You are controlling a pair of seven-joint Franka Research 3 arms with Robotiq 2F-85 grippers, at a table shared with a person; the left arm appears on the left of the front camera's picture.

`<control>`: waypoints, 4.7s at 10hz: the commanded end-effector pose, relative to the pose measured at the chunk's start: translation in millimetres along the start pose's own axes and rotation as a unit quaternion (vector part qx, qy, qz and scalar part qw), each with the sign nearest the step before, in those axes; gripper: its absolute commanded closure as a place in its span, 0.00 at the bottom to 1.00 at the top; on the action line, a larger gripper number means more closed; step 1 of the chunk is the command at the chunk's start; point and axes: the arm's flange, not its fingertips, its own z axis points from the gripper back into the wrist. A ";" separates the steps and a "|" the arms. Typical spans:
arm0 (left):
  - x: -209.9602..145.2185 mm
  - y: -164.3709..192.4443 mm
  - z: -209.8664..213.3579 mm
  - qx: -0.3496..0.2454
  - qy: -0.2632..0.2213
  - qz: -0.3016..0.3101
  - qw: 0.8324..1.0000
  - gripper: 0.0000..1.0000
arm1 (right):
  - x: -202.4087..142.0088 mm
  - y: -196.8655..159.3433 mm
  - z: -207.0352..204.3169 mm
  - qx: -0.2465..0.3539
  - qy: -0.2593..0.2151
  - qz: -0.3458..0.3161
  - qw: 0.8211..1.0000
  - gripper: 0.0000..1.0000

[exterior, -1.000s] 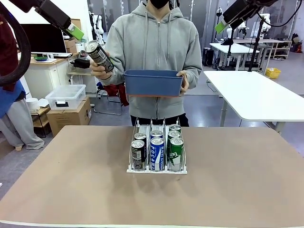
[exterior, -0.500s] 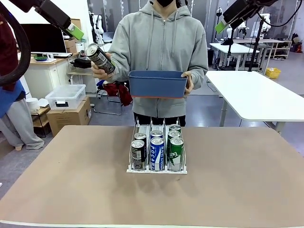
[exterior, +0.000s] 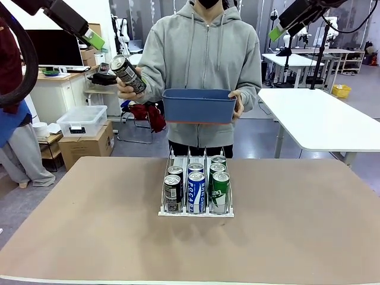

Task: Fill the beverage cans into the dispenser.
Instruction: Pick up the Pepsi coke handed by the human.

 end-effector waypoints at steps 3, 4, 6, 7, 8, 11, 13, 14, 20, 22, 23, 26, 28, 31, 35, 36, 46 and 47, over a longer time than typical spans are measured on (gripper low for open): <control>0.0 0.0 0.0 0.000 0.000 0.000 1.000 0.00 | -5.4 1.5 -0.1 0.001 0.003 0.000 1.000 0.00; -1.5 6.8 -3.2 0.050 0.025 -0.007 0.998 0.00 | -5.4 1.5 -0.1 0.001 0.003 0.000 1.000 0.00; -3.7 7.9 -18.1 0.114 0.016 -0.008 0.993 0.00 | -5.4 1.5 -0.1 0.001 0.003 0.000 1.000 0.00; -4.1 13.3 -23.6 0.139 0.020 -0.018 0.990 0.00 | -5.4 1.5 -0.1 0.001 0.003 0.000 1.000 0.00; -2.7 19.2 -31.2 0.146 0.021 -0.030 0.989 0.00 | -5.4 1.5 -0.1 0.001 0.003 0.000 1.000 0.00; -4.9 11.1 -56.9 0.147 0.012 -0.037 0.988 0.00 | -5.4 1.5 -0.1 0.001 0.003 0.000 1.000 0.00; -0.2 20.5 -76.1 0.136 0.016 -0.039 0.990 0.00 | -5.4 1.5 -0.1 0.001 0.003 0.000 1.000 0.00; -0.1 24.2 -81.0 0.137 0.019 -0.034 0.990 0.00 | -5.4 1.5 -0.1 0.001 0.003 0.000 1.000 0.00; -1.5 24.5 -88.2 0.120 0.029 -0.027 0.992 0.00 | -5.4 1.5 -0.1 0.001 0.003 0.000 1.000 0.00; 5.1 37.2 -95.7 0.111 0.026 -0.023 0.993 0.00 | -5.4 1.5 -0.1 0.001 0.003 0.000 1.000 0.00; 5.9 39.4 -99.4 0.110 0.026 -0.016 0.993 0.00 | -5.4 1.5 -0.1 0.001 0.003 0.000 1.000 0.00; 1.8 48.6 -108.6 0.113 0.026 -0.010 0.993 0.00 | -5.4 1.5 -0.1 0.001 0.003 0.000 1.000 0.00; -0.5 50.5 -114.5 0.101 0.030 -0.006 0.994 0.00 | -5.4 1.5 -0.1 0.001 0.003 0.000 1.000 0.00; -2.5 56.3 -122.1 0.099 0.026 0.006 0.995 0.00 | -5.4 1.5 -0.1 0.001 0.003 0.000 1.000 0.00; -2.6 51.3 -120.9 0.106 0.039 -0.001 0.994 0.00 | -5.4 1.5 -0.1 0.001 0.003 0.000 1.000 0.00; -2.0 52.2 -121.9 0.104 0.038 0.001 0.994 0.00 | -5.4 1.5 -0.1 0.001 0.003 0.000 1.000 0.00; -2.5 51.5 -110.6 0.132 0.056 0.010 0.990 1.00 | -5.4 1.5 -0.1 0.001 0.003 0.000 1.000 0.00; -1.9 53.1 -109.8 0.132 0.060 0.008 0.989 1.00 | -5.4 1.5 -0.1 0.001 0.003 0.000 1.000 0.00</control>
